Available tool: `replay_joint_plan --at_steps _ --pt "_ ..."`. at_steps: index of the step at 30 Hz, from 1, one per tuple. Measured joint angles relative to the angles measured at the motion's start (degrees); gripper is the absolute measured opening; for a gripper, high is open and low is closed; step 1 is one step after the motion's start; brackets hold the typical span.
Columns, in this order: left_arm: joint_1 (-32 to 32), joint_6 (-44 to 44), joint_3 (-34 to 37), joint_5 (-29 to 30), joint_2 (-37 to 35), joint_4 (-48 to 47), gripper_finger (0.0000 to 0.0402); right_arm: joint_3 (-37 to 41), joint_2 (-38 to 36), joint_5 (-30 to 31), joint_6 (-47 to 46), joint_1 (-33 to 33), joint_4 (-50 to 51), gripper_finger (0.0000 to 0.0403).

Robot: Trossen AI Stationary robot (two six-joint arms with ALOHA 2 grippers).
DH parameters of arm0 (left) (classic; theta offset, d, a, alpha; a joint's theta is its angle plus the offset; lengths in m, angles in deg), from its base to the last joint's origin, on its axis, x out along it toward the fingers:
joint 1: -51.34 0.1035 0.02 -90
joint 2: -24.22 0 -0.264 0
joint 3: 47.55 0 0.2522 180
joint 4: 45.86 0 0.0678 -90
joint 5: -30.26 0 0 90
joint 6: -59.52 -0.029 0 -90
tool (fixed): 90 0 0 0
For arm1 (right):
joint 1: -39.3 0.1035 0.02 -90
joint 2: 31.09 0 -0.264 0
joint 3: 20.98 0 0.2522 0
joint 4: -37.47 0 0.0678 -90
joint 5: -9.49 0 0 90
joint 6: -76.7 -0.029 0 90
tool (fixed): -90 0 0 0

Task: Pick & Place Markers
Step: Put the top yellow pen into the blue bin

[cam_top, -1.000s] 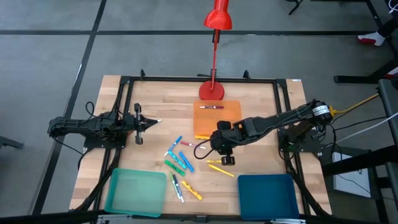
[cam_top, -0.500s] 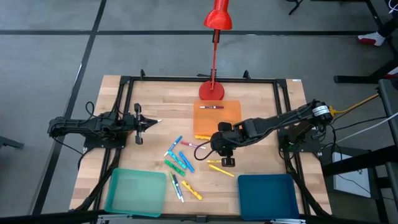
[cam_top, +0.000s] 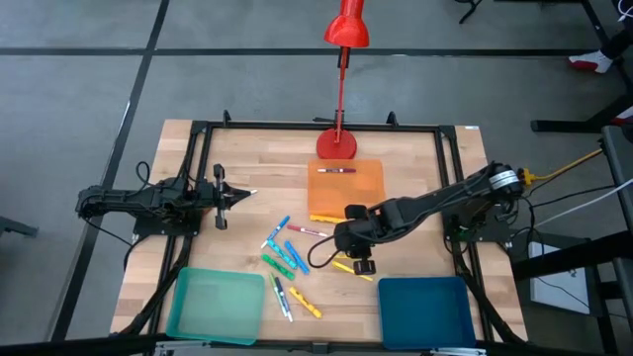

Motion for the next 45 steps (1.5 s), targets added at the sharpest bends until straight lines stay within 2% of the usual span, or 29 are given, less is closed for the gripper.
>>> replay_joint_plan --at_steps 16,25,29,37,45 --pt "0.01 0.0 -0.02 -0.02 0.04 -0.02 0.0008 0.04 2.77 -1.57 -1.59 0.32 0.34 0.0123" --pt "0.0 0.0 -0.01 -0.02 0.04 -0.01 0.0012 0.09 6.44 -1.51 -2.71 0.32 2.1 0.0213" --pt "0.01 0.0 -0.01 -0.01 0.04 -0.02 0.0009 0.11 7.65 -1.45 -0.38 0.32 1.86 0.0236" --pt "0.0 0.0 0.0 -0.02 0.04 -0.02 0.0013 2.19 9.45 -1.42 1.3 0.48 0.72 0.0222" --pt "0.02 0.0 -0.02 -0.02 0.04 -0.02 0.0008 2.19 12.79 -1.55 -1.25 0.5 0.61 0.0214"
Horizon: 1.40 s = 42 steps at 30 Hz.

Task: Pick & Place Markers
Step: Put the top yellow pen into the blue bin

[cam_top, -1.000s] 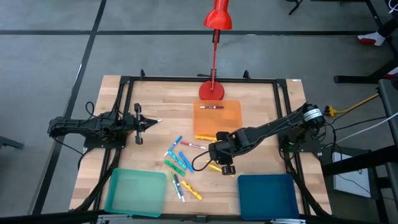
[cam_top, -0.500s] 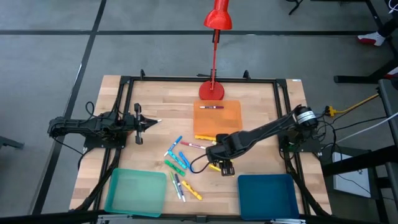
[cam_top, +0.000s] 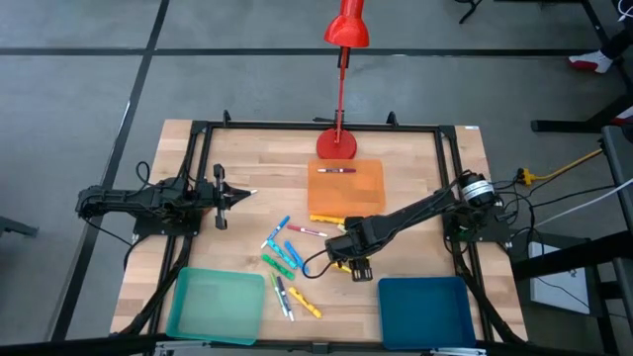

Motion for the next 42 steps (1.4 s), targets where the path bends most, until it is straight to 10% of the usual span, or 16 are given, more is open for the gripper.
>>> replay_joint_plan --at_steps 29,42 --pt "-0.01 0.0 0.01 0.0 0.0 0.0 0.0009 4.0 1.99 0.64 -1.9 0.25 -6.07 0.0209" --pt "-0.02 0.0 0.0 0.0 0.0 0.0 0.0008 4.02 1.99 0.82 -1.9 0.22 -6.53 0.0063"
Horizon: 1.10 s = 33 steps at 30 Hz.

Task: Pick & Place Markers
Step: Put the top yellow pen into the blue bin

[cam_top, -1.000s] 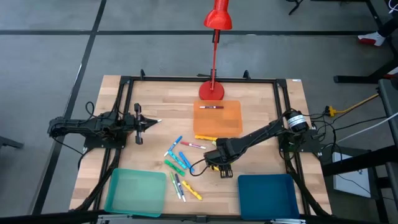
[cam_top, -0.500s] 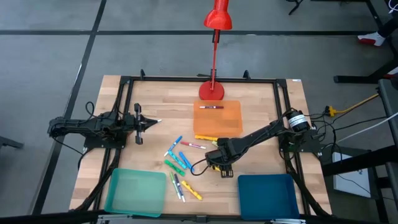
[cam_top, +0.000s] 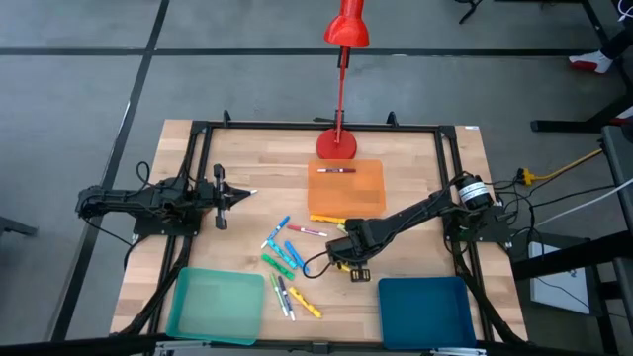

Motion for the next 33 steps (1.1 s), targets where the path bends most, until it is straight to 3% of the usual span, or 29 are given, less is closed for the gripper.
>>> replay_joint_plan --at_steps 4,19,33 --pt "0.0 0.0 0.02 0.0 0.0 0.0 0.0011 0.0 0.0 -0.43 0.17 -0.02 0.04 0.003" --pt "0.0 0.0 0.0 0.0 0.0 0.0 0.0012 0.0 -0.18 -1.21 0.22 0.0 0.02 0.003" --pt "0.0 0.0 0.02 0.02 0.0 0.0 0.0012 -0.44 -8.69 -1.45 -2.64 0.04 3.96 0.003"
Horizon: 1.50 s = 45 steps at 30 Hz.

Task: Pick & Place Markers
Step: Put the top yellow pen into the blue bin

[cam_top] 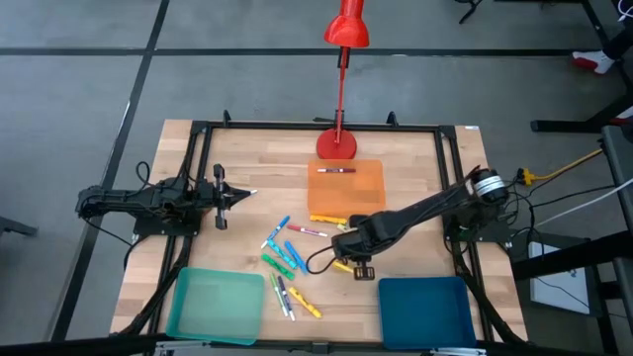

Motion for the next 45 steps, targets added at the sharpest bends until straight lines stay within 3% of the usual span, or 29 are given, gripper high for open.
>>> replay_joint_plan --at_steps 16,35,45 --pt "0.02 0.0 0.0 -0.02 0.02 0.0 0.0013 -3.14 -11.85 -1.31 -2.83 2.89 11.27 0.003" --pt "0.0 0.0 0.0 0.0 0.0 0.0 0.0009 -3.07 -15.48 -1.37 -18.89 20.9 19.64 0.0029" --pt "0.02 0.0 -0.02 -0.02 0.0 0.0 0.0013 -2.9 -15.48 -0.27 -29.39 26.73 19.89 0.0029"
